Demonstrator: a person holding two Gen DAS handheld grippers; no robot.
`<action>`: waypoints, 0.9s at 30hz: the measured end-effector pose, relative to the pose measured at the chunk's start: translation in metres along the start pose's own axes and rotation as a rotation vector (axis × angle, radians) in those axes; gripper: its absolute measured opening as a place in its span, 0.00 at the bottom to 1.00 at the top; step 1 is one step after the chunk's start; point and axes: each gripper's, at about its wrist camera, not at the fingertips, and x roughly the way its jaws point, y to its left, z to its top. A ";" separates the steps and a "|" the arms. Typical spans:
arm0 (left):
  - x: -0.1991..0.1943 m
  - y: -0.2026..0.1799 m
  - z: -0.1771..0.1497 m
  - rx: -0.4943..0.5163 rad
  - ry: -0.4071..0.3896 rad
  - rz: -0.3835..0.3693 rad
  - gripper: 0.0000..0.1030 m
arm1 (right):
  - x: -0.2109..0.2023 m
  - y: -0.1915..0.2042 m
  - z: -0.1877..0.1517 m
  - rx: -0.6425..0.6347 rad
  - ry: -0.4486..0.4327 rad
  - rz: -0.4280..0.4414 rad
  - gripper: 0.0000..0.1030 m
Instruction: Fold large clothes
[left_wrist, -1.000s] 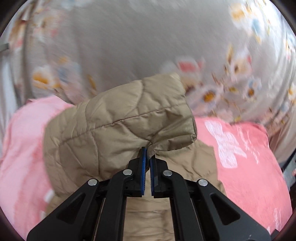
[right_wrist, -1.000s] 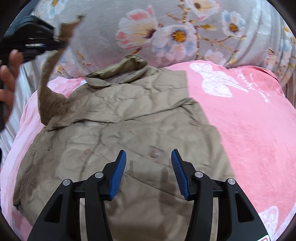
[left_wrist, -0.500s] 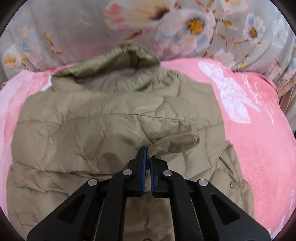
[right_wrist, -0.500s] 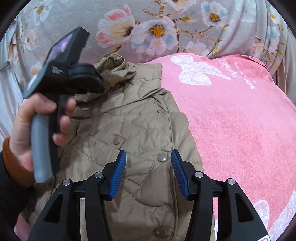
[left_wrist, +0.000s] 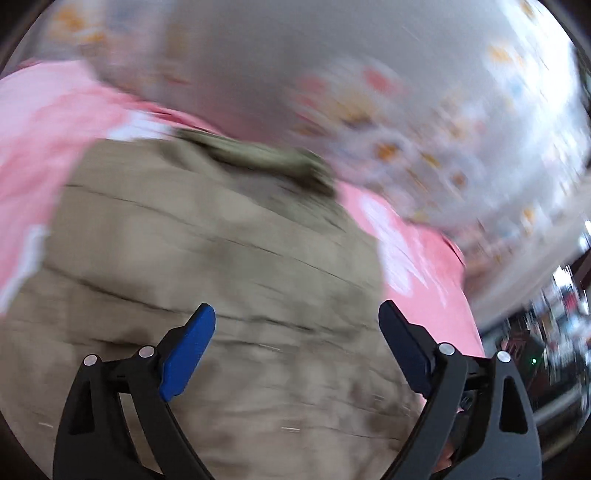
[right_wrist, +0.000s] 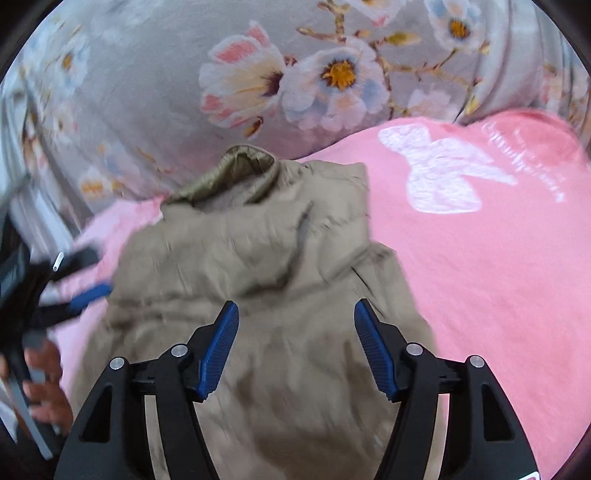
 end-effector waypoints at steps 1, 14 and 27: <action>-0.006 0.022 0.007 -0.049 -0.019 0.038 0.84 | 0.011 0.001 0.007 0.017 0.009 0.004 0.62; 0.002 0.156 0.021 -0.401 -0.018 0.126 0.67 | 0.083 0.026 0.041 -0.022 0.116 -0.031 0.03; 0.026 0.161 0.043 -0.410 0.003 0.321 0.25 | 0.022 0.043 0.109 -0.153 -0.060 -0.050 0.02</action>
